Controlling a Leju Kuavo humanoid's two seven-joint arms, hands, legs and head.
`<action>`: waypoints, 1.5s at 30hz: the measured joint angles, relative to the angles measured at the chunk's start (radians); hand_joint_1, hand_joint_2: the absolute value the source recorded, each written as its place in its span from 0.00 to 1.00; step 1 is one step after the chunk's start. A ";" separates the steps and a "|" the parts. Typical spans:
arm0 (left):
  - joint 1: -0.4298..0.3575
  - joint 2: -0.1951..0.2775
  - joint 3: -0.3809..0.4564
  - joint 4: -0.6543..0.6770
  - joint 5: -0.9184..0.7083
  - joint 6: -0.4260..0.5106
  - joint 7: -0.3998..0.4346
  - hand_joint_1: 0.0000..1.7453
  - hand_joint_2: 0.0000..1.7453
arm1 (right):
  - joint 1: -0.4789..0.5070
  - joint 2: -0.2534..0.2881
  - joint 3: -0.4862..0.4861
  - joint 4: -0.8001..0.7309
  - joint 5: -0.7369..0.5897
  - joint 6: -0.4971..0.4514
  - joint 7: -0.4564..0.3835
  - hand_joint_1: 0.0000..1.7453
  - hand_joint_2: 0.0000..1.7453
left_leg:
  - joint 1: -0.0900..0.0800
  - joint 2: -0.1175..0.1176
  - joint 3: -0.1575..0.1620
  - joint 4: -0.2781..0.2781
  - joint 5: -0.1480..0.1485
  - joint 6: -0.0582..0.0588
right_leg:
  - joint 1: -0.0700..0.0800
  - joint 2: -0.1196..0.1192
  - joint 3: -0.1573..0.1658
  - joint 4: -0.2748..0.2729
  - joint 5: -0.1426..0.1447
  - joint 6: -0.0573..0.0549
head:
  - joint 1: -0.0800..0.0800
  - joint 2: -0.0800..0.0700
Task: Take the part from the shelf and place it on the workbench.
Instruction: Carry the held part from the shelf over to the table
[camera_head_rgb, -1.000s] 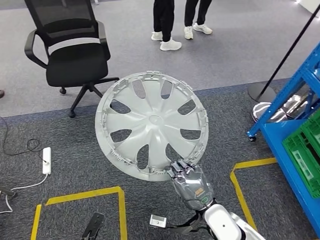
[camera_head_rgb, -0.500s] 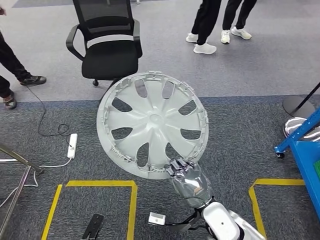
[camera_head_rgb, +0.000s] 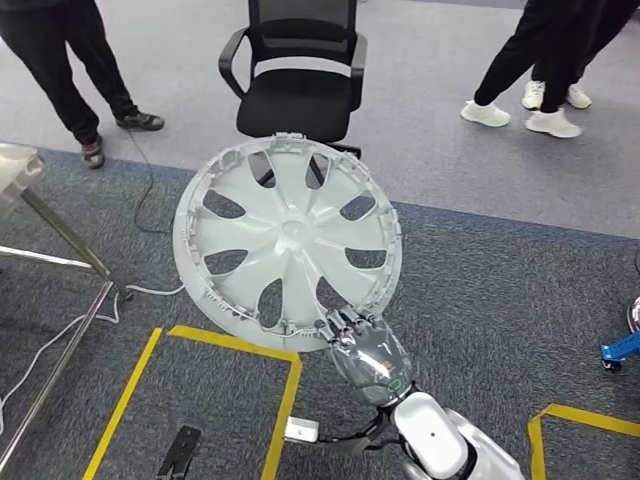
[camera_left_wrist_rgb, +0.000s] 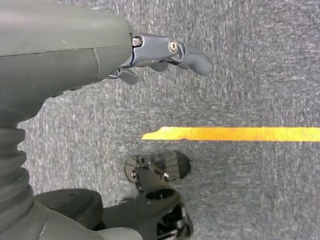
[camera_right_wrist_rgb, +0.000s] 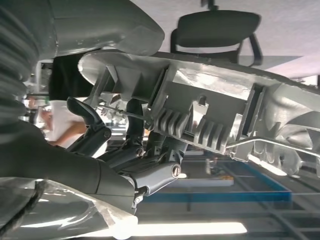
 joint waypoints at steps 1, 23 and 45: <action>-0.002 0.000 0.002 0.000 0.000 -0.001 0.000 0.00 1.00 | 0.000 0.000 0.000 0.002 0.000 0.000 0.000 1.00 1.00 | 0.001 -0.012 -0.001 0.000 0.001 0.002 | -0.003 0.018 -0.035 0.072 -0.030 0.003 | 0.001 0.000; -0.006 -0.008 0.009 0.000 -0.006 0.008 0.006 0.00 1.00 | -0.002 -0.004 0.005 0.027 -0.016 -0.002 0.011 1.00 1.00 | -0.001 0.035 -0.036 0.086 -0.014 -0.029 | -0.009 -0.049 0.047 -0.106 0.071 -0.018 | -0.005 0.000; -0.002 -0.014 0.017 0.000 -0.005 0.015 0.003 0.00 1.00 | 0.008 -0.021 0.001 0.030 -0.019 -0.008 0.010 1.00 1.00 | 0.013 -0.098 -0.058 0.094 -0.043 -0.046 | -0.038 0.071 0.022 -0.099 0.088 0.003 | -0.003 0.000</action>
